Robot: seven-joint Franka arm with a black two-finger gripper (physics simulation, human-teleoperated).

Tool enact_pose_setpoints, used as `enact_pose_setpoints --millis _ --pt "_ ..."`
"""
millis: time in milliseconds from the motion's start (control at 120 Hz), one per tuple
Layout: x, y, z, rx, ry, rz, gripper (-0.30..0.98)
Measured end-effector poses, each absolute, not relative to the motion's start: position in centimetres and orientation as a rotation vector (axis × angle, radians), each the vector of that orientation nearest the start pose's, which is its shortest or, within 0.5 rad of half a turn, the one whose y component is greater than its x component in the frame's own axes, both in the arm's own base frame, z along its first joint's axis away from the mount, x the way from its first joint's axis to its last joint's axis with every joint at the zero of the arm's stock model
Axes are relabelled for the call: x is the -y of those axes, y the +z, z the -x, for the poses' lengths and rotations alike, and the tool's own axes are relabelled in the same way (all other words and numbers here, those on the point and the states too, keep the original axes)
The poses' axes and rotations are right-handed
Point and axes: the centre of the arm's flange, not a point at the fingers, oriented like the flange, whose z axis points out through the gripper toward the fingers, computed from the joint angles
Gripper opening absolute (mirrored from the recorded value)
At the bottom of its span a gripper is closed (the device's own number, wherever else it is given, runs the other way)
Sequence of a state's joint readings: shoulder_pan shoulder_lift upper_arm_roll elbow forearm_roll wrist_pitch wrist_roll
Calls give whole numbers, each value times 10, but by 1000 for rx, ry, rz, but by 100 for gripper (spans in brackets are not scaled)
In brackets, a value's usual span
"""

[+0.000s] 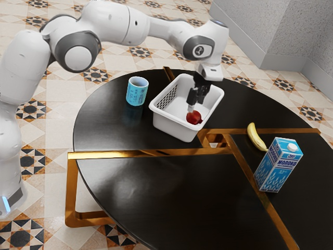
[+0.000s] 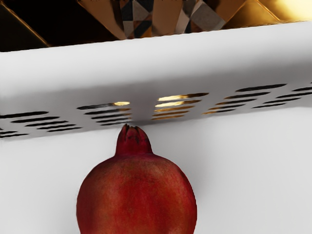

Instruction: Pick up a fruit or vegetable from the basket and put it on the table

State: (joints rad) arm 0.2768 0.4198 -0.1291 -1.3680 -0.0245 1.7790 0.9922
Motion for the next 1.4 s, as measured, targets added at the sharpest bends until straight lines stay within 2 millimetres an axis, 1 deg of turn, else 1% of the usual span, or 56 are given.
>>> enact_pose_setpoints --millis 108,233,708,942,1400 --pt "-116 478 -679 -1318 -64 2918 69" --pt "-116 469 -682 -1350 -53 2911 69" --pt "-114 461 -682 -1421 -43 2879 69" --pt "-115 451 -685 -1437 -44 2879 69" --pt "-114 449 -689 -1415 -148 2903 69"
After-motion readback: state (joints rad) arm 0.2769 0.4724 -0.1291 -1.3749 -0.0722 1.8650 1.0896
